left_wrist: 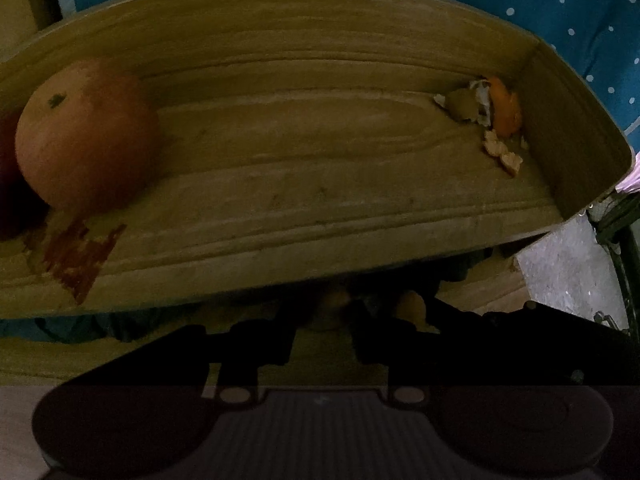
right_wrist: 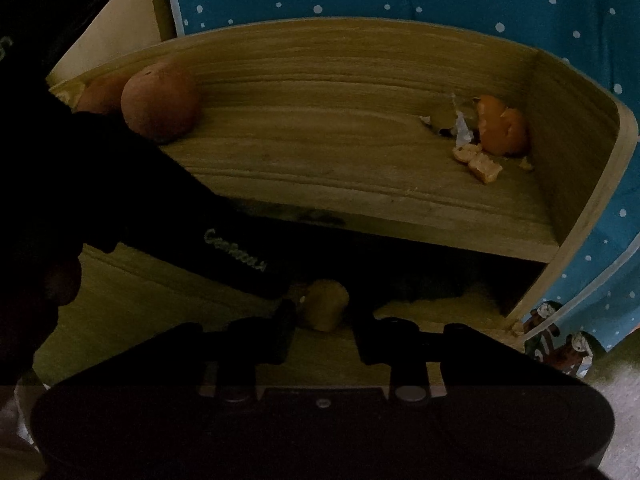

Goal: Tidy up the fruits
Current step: 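Close the right tool on a small brown fruit while the left tool grasps another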

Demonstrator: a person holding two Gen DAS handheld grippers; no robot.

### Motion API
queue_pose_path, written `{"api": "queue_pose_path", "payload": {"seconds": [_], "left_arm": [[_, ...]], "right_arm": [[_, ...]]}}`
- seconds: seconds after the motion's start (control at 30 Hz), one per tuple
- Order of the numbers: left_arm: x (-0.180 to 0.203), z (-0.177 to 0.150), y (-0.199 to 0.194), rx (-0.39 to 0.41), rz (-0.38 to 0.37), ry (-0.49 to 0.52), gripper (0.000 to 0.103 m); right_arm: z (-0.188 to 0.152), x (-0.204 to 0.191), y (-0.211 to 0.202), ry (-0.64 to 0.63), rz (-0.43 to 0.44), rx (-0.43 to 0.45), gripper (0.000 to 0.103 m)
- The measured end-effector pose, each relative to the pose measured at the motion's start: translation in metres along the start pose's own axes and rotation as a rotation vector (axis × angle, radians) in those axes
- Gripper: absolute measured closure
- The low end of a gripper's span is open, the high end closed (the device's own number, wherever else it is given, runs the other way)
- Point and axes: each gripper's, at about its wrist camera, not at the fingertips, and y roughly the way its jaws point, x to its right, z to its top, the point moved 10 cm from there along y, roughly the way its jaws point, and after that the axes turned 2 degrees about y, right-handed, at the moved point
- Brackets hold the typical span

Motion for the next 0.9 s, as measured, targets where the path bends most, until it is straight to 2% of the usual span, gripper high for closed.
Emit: {"api": "queue_pose_path", "payload": {"seconds": [0.47, 0.9], "left_arm": [[-0.023, -0.014, -0.006, -0.006, 0.026, -0.038, 0.071], [-0.022, -0.037, -0.021, -0.006, 0.017, -0.026, 0.071]], "right_arm": [[0.006, -0.004, 0.004, -0.019, -0.01, -0.006, 0.074], [-0.006, -0.013, -0.023, 0.02, -0.039, -0.001, 0.074]]}}
